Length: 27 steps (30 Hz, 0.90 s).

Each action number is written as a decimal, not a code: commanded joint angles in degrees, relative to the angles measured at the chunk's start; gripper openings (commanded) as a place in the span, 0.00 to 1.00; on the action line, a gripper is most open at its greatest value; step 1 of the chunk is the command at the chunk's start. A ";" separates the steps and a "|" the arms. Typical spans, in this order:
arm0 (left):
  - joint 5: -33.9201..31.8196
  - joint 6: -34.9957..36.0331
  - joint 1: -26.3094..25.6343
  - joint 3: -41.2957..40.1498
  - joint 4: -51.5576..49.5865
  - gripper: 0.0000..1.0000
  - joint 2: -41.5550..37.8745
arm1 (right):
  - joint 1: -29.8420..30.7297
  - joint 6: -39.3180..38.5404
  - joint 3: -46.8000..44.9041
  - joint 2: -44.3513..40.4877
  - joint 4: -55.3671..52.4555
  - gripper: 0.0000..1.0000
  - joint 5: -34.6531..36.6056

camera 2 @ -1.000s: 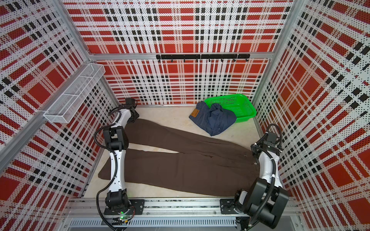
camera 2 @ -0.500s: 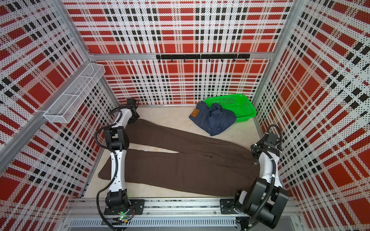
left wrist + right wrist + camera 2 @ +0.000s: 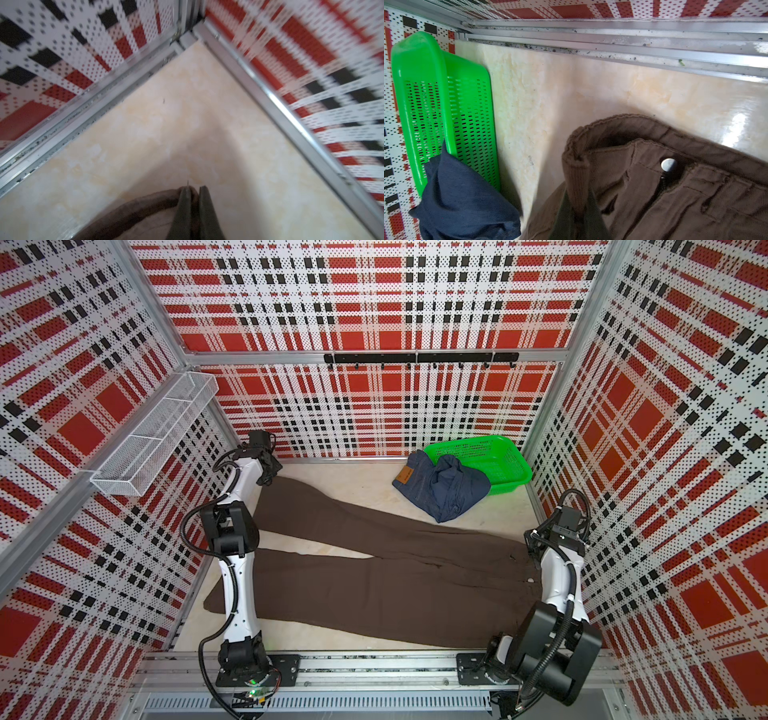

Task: Fold and stack the trousers
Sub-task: Fold the trousers at the center of the table.

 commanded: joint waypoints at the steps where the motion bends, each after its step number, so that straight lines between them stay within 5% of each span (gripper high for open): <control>1: 2.64 -1.33 1.61 -3.30 6.81 0.00 -7.57 | -0.65 0.88 2.23 0.46 -0.83 0.00 0.14; 16: 8.56 -1.42 10.19 -31.71 20.10 0.00 -28.01 | -2.18 -1.11 4.26 -2.88 -5.78 0.00 1.15; 20: 11.99 -0.67 11.43 -29.50 20.18 0.00 -26.23 | -2.19 -0.49 7.75 -1.23 -5.34 0.00 0.44; 27: 16.89 -0.32 9.60 -13.64 17.82 0.00 -16.65 | -2.28 1.12 21.04 7.35 -5.59 0.00 1.31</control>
